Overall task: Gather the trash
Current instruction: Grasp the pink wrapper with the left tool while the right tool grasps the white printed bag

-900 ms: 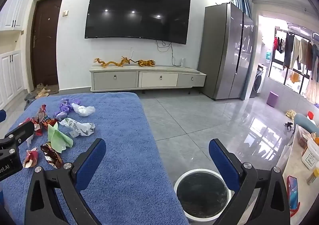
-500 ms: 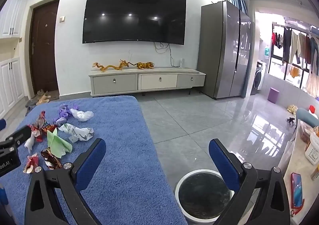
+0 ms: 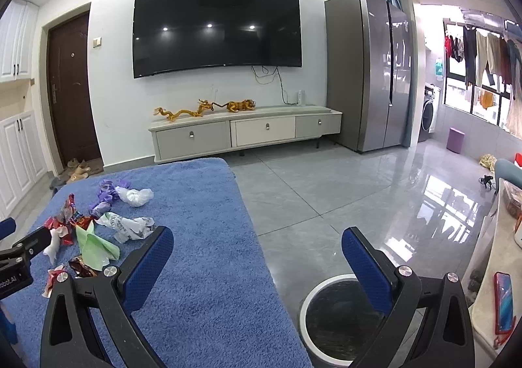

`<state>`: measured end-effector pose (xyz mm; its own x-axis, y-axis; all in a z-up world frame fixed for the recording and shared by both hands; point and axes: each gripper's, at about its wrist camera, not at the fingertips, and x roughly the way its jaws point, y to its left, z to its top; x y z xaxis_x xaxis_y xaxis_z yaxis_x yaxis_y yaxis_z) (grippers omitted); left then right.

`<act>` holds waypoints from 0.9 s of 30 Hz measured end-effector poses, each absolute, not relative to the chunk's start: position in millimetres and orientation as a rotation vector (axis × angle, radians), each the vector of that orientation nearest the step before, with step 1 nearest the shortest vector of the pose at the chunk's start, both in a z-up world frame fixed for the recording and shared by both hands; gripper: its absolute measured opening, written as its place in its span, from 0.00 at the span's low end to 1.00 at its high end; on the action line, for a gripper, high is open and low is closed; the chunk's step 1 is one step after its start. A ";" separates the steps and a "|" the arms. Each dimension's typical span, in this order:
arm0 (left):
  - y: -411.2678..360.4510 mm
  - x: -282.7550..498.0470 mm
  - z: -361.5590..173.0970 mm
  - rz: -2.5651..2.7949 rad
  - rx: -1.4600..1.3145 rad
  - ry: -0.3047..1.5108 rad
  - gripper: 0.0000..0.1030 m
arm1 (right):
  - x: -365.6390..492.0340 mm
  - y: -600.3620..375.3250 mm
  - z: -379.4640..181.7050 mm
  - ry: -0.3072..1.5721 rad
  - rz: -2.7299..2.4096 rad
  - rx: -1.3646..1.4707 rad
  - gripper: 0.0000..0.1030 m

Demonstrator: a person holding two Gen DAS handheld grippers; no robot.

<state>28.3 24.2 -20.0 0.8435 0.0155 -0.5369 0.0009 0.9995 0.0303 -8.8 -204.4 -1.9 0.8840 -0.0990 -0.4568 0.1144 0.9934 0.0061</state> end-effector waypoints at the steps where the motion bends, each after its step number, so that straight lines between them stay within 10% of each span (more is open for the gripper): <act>1: 26.0 29.6 -20.9 0.013 0.028 0.566 0.98 | -6.7 -205.2 -2.6 0.475 -0.109 0.034 1.00; 16: 120.2 80.4 -46.3 0.091 -0.024 0.649 0.97 | 45.6 -173.9 -23.1 0.616 0.081 0.003 1.00; 27: 228.5 142.6 -87.9 0.071 -0.085 0.826 0.73 | 133.7 -79.2 -44.8 0.767 0.475 -0.077 0.66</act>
